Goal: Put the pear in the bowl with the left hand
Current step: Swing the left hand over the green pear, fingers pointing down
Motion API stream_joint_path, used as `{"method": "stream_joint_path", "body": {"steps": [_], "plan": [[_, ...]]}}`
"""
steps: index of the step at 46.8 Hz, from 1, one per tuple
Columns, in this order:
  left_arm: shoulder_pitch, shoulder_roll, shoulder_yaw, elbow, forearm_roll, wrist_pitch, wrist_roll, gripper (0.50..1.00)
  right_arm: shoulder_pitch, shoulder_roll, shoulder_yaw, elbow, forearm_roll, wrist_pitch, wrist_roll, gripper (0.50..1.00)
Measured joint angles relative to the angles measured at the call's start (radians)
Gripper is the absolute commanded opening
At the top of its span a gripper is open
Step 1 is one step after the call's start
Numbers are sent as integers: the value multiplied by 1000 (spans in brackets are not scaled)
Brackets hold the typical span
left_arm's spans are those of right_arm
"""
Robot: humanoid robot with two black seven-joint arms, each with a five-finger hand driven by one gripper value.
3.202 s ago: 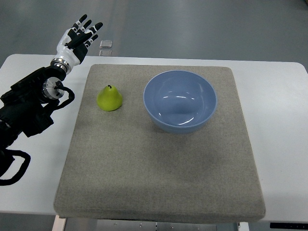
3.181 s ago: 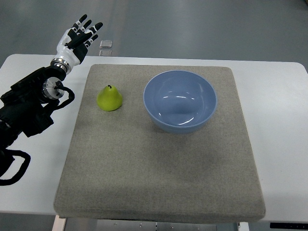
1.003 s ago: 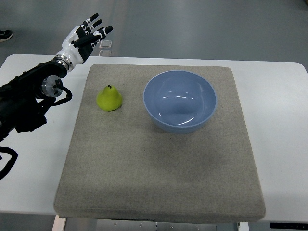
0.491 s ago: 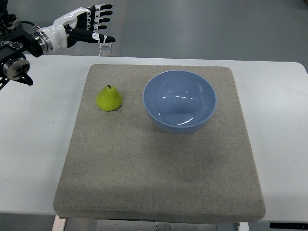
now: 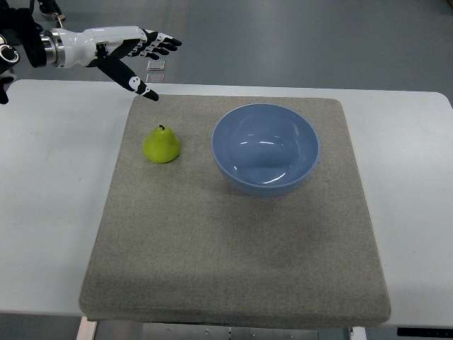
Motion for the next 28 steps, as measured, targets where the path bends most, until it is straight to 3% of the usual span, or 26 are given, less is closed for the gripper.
{"method": "stream_joint_path", "body": {"steps": [28], "plan": [[-3, -7, -3, -117, 532, 11, -73, 990, 0, 0, 0, 0, 0, 0, 0, 926]]}}
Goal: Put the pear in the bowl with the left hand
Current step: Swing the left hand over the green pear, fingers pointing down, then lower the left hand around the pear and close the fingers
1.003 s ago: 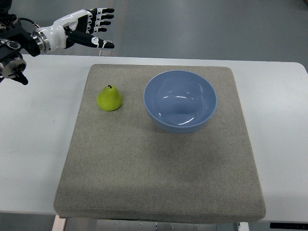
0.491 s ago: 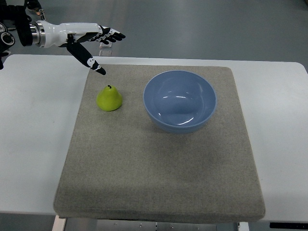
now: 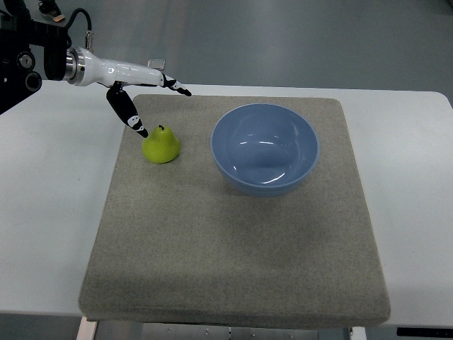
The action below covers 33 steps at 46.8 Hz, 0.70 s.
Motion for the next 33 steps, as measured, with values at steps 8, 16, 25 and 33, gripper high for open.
{"method": "stream_joint_path", "body": {"steps": [8, 16, 25, 33], "plan": [[15, -25, 1, 2, 53, 20, 1, 990, 0, 0, 0, 0, 0, 0, -1, 926], [34, -47, 2, 7, 126, 40, 2, 990, 0, 0, 0, 0, 0, 0, -1, 924], [43, -65, 3, 18, 134, 45, 2, 988, 0, 0, 0, 0, 0, 0, 0, 926], [64, -79, 39, 32, 142, 76, 1, 990, 0, 0, 0, 0, 0, 0, 0, 924]]}}
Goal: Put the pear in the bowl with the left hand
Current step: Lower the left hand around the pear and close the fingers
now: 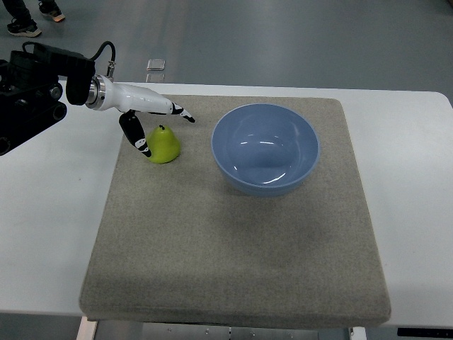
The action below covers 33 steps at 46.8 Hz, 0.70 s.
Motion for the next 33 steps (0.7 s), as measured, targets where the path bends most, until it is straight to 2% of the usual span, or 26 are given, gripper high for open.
{"method": "stream_joint_path", "body": {"steps": [33], "plan": [[16, -5, 67, 23, 0, 41, -2, 973, 0, 0, 0, 0, 0, 0, 0, 926]]}}
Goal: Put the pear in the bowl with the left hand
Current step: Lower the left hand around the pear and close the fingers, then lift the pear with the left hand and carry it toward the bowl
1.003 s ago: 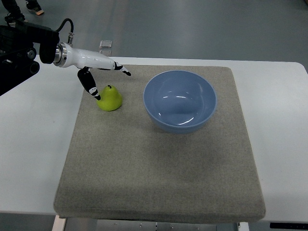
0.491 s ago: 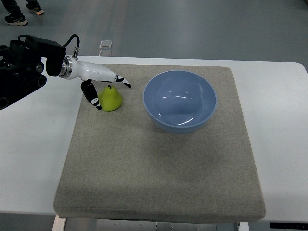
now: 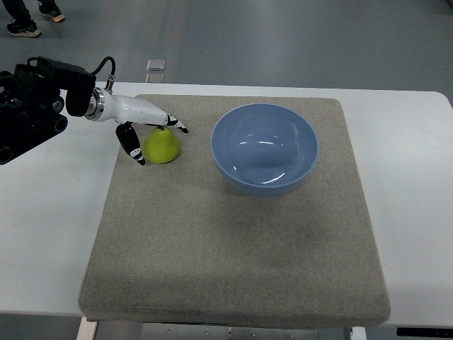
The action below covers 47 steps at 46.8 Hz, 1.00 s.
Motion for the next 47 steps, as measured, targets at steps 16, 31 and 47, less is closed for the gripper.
{"method": "stream_joint_path", "body": {"steps": [16, 31, 47], "plan": [[9, -18, -2, 13, -6, 1, 0, 703, 0, 0, 0, 0, 0, 0, 0, 926], [4, -18, -13, 13, -12, 2, -6, 500, 0, 0, 0, 0, 0, 0, 0, 926], [-3, -18, -17, 8, -21, -12, -8, 500, 0, 0, 0, 0, 0, 0, 0, 926]]}}
